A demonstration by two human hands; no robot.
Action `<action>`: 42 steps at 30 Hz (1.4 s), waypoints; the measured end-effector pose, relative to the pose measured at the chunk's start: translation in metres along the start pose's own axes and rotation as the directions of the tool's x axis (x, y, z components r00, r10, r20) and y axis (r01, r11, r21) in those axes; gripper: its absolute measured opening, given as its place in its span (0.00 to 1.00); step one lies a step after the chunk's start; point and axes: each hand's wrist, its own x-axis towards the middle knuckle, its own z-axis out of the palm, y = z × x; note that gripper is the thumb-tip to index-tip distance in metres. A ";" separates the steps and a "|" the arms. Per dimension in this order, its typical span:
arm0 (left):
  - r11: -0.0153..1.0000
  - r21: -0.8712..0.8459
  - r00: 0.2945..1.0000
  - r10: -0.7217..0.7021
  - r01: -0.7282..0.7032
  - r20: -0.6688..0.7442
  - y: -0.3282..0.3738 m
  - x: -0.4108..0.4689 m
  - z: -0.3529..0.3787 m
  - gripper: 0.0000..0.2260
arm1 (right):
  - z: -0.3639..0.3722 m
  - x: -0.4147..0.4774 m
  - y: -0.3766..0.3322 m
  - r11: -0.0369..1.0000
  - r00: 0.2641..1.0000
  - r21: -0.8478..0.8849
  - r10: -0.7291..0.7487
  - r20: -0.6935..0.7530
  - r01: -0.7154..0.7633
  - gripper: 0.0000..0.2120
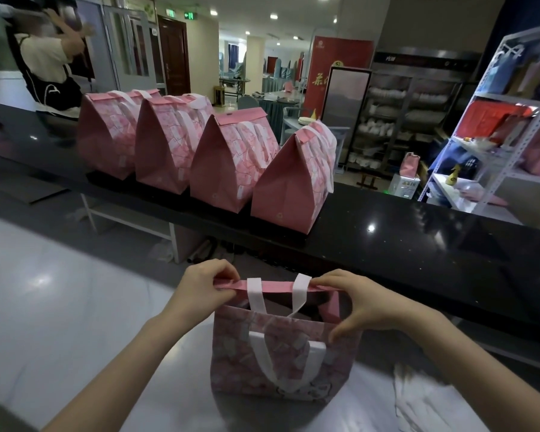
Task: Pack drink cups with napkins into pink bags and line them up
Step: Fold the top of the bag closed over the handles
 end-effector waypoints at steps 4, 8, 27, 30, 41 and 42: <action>1.000 -0.008 1.000 0.021 -0.021 0.003 0.001 0.000 -0.002 0.07 | 0.009 0.001 -0.001 0.986 0.995 -0.166 -0.043 -0.089 0.028 0.40; 0.998 -0.061 0.997 0.017 -0.013 0.070 0.003 -0.004 -0.007 0.05 | 0.023 0.003 -0.006 0.981 0.957 -0.193 -0.088 -0.275 0.035 0.30; 0.949 0.190 0.963 0.225 -0.251 0.147 -0.003 -0.019 0.008 0.11 | 0.056 -0.004 0.001 0.964 0.871 -0.266 -0.114 -0.478 -0.020 0.05; 0.965 0.160 0.962 0.171 -0.207 0.213 -0.008 -0.022 0.004 0.11 | 0.057 -0.006 0.008 0.988 0.889 -0.155 -0.093 -0.449 0.025 0.08; 0.992 0.122 0.991 -0.021 0.004 0.136 -0.005 -0.021 0.012 0.16 | 0.028 -0.002 0.016 0.952 0.973 0.301 0.114 -0.201 -0.049 0.15; 0.993 0.119 0.994 -0.037 0.025 0.107 -0.005 -0.021 0.016 0.17 | 0.024 -0.001 0.015 0.953 0.974 0.298 0.116 -0.196 -0.054 0.15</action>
